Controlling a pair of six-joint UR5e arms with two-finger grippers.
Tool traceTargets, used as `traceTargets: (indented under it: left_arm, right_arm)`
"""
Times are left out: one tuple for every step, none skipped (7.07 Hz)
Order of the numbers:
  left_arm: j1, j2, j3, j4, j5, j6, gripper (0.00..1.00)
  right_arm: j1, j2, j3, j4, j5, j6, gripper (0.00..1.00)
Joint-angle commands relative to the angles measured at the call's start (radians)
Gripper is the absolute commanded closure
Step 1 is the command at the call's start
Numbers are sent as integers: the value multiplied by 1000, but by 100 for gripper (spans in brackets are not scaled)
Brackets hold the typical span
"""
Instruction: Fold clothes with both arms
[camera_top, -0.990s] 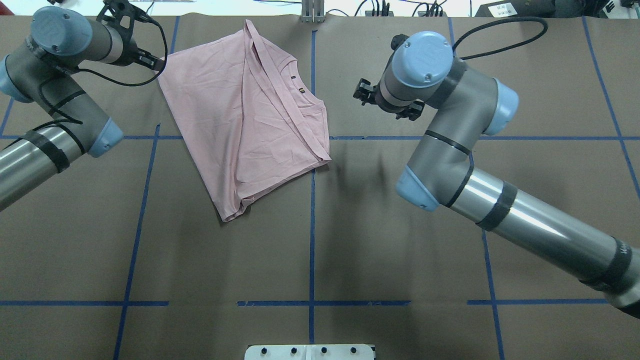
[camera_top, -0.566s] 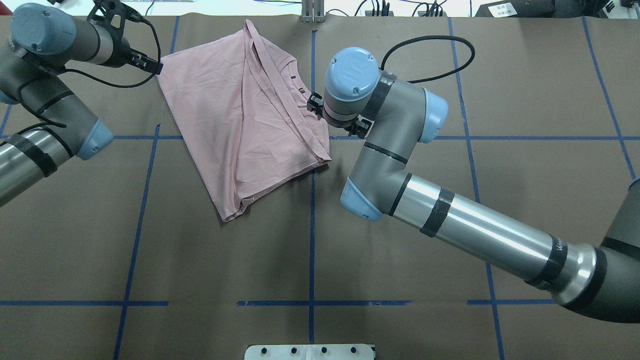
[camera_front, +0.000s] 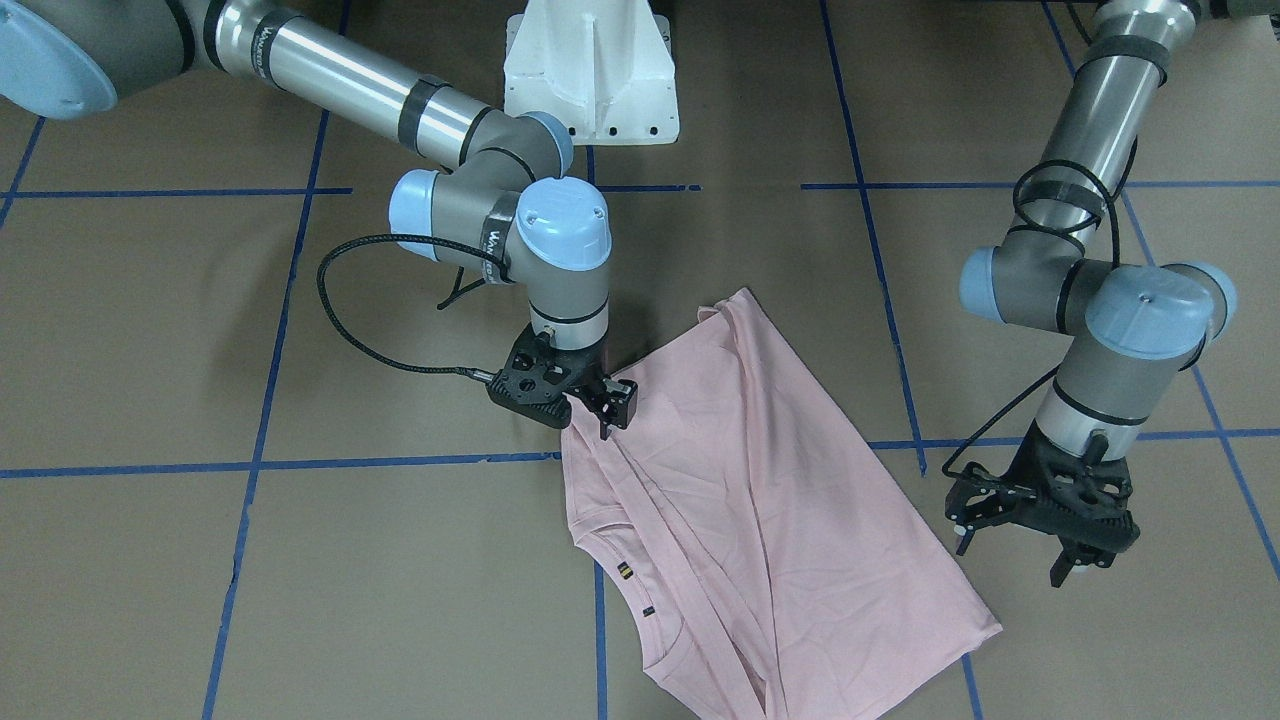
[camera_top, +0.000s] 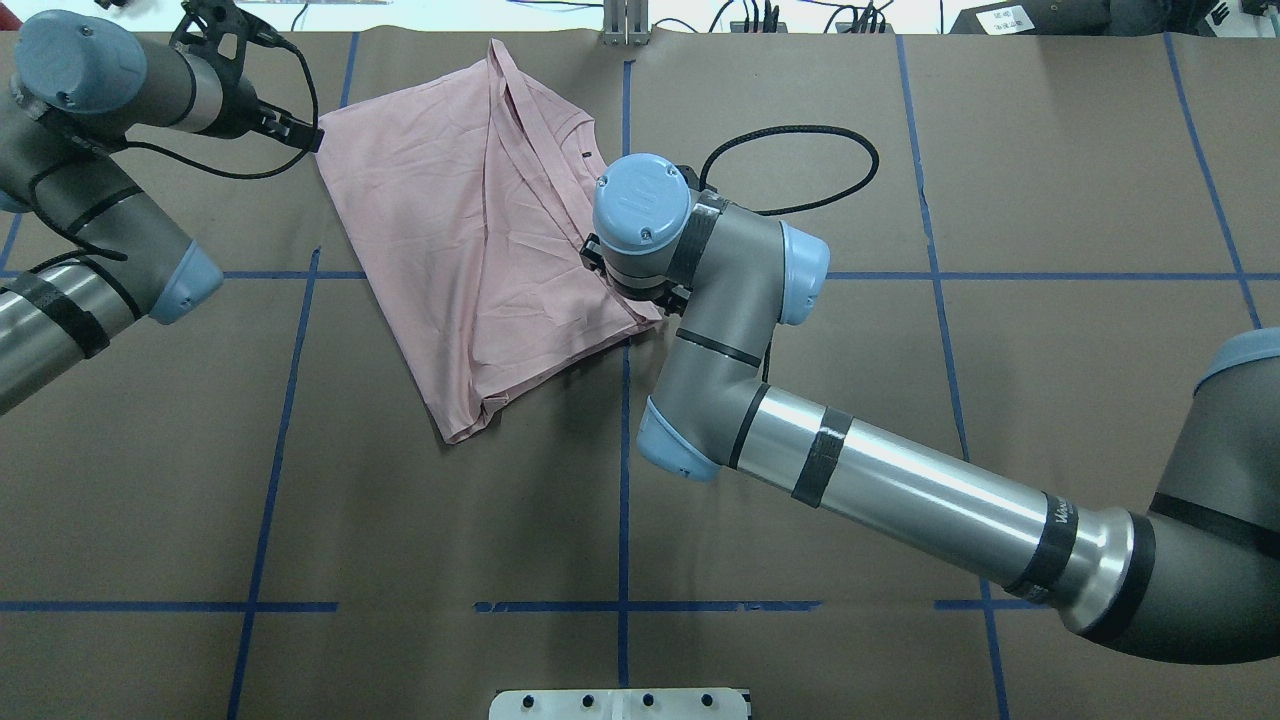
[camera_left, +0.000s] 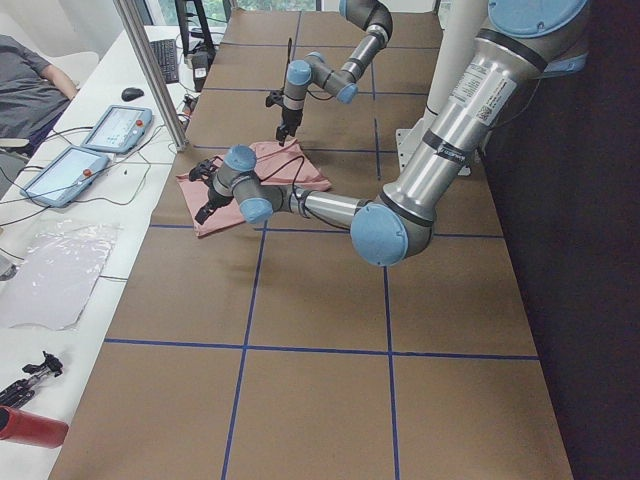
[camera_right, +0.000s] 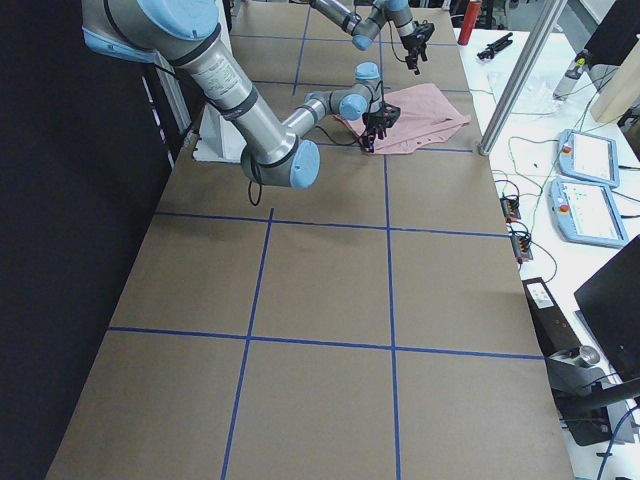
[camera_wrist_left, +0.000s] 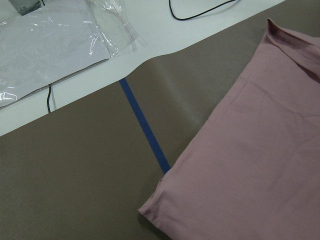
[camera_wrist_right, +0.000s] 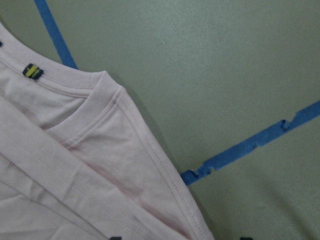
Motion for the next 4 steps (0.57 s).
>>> traceTargets:
  left_arm:
    - [1,0,0,-1,0,-1,0]
    - [-1,0,0,-1,0,-1,0]
    - [-1,0,0,-1,0,-1,0]
    - [-1,3,0,-2,0,-1,0]
  right_arm:
    - [-11,1,-4,-1,-1,1,31]
    - [-14,1,-4,-14,-1,6,42]
    - [-19,1,-4,-17,-1,15,47]
    - [-22,-2,-4,-19,-1,15,52]
